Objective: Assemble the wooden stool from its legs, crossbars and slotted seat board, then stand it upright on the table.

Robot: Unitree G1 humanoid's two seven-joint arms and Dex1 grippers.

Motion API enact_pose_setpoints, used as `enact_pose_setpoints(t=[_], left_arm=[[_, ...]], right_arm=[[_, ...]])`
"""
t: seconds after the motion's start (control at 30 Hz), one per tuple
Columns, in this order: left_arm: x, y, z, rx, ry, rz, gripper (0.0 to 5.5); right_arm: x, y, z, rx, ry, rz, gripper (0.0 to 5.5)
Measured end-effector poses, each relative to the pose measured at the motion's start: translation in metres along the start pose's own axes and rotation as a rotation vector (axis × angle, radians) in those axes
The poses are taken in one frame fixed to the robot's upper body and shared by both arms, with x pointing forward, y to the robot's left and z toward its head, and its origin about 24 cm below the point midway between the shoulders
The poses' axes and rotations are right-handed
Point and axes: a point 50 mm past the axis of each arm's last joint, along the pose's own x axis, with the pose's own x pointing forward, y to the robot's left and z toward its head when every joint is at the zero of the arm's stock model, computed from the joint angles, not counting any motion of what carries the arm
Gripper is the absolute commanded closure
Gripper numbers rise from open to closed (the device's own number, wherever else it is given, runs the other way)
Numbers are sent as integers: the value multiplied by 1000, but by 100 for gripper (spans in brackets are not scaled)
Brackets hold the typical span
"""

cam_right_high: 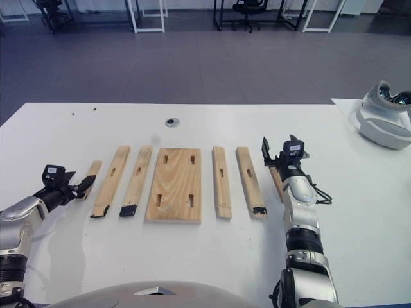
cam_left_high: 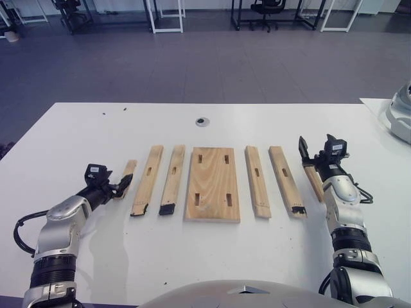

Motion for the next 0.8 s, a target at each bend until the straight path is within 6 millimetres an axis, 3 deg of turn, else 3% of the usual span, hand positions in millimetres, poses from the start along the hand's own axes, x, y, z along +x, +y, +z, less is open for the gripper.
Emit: enact_pose_setpoints(t=[0.13, 0.33, 0.47, 0.53, 0.57, 0.6, 0.7, 0.8], left_arm=[[-4, -3, -13, 39, 87, -5, 302], [-6, -1, -13, 112, 147, 1, 409], [-8, 9, -12, 150, 137, 62, 420], [-6, 11, 1, 160, 28, 82, 420], [-3, 9, 13, 157, -44, 69, 420], [5, -3, 41, 163, -196, 18, 420], [21, -56, 129, 265, -563, -203, 420], [30, -111, 167, 345, -733, -414, 420]], right_arm=[[0, 0, 0, -2, 2, 0, 121], [0, 1, -1, -4, 5, 4, 121], [0, 2, -2, -5, 9, 9, 121], [1, 6, 0, 21, 29, 29, 121], [3, 10, 3, 83, 37, 57, 121], [9, 22, 20, 236, 10, 134, 121], [31, 74, 105, 595, -182, 467, 121], [34, 113, 145, 813, -207, 678, 121]])
